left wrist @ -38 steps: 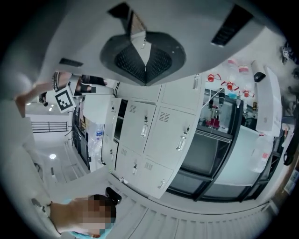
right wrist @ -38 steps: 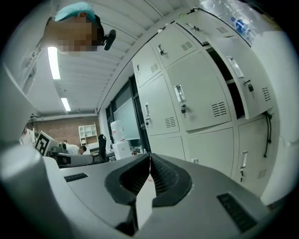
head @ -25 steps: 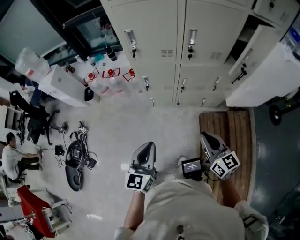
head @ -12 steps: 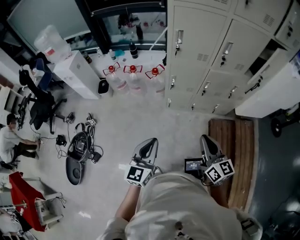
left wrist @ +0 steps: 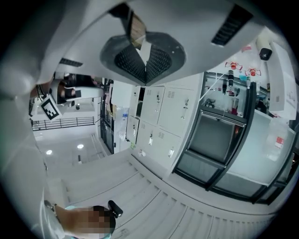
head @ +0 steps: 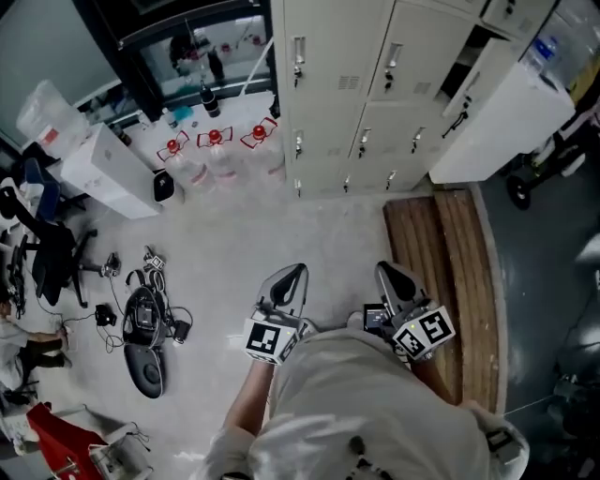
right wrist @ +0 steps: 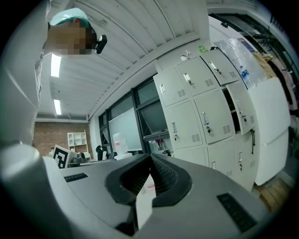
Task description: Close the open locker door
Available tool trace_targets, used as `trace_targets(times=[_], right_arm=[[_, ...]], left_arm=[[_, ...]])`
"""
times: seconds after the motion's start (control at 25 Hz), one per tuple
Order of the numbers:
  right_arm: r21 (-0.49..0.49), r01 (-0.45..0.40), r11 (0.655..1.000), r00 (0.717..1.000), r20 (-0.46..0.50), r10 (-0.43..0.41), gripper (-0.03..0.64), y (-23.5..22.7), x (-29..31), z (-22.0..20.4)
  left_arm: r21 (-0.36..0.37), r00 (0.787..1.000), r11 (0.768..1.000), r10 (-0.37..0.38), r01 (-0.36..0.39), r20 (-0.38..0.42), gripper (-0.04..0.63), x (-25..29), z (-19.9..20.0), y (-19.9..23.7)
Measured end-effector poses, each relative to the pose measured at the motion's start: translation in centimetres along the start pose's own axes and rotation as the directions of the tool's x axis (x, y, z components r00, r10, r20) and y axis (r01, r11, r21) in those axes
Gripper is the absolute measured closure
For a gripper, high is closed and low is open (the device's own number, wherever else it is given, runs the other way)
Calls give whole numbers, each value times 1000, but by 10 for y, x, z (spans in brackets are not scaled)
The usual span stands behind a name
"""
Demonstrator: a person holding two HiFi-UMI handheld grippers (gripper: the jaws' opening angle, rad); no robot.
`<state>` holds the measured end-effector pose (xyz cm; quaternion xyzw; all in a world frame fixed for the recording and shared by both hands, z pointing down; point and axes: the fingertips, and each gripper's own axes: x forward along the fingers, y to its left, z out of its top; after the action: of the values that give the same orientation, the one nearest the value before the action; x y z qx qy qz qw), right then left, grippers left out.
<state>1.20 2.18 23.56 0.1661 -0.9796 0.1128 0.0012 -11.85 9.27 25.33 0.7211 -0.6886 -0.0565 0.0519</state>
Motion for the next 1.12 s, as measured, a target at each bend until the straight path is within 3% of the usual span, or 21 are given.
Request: trace_targets(times=[0.2, 0.44, 0.84, 1.12], right_arm=[[10, 17, 1000, 1000, 21, -17, 589, -5, -45, 0], [30, 15, 999, 1000, 22, -15, 589, -20, -103, 1], [26, -25, 999, 1000, -18, 26, 590, -43, -165, -18], [22, -59, 998, 998, -10, 59, 590, -55, -171, -13]], left_arm=[[-33, 998, 998, -49, 50, 31, 588, 8, 9, -57], [-33, 999, 998, -54, 54, -5, 588, 3, 1, -118], [-30, 998, 997, 66, -66, -8, 588, -21, -14, -176], [-16, 993, 993, 118, -118, 12, 588, -18, -6, -183]])
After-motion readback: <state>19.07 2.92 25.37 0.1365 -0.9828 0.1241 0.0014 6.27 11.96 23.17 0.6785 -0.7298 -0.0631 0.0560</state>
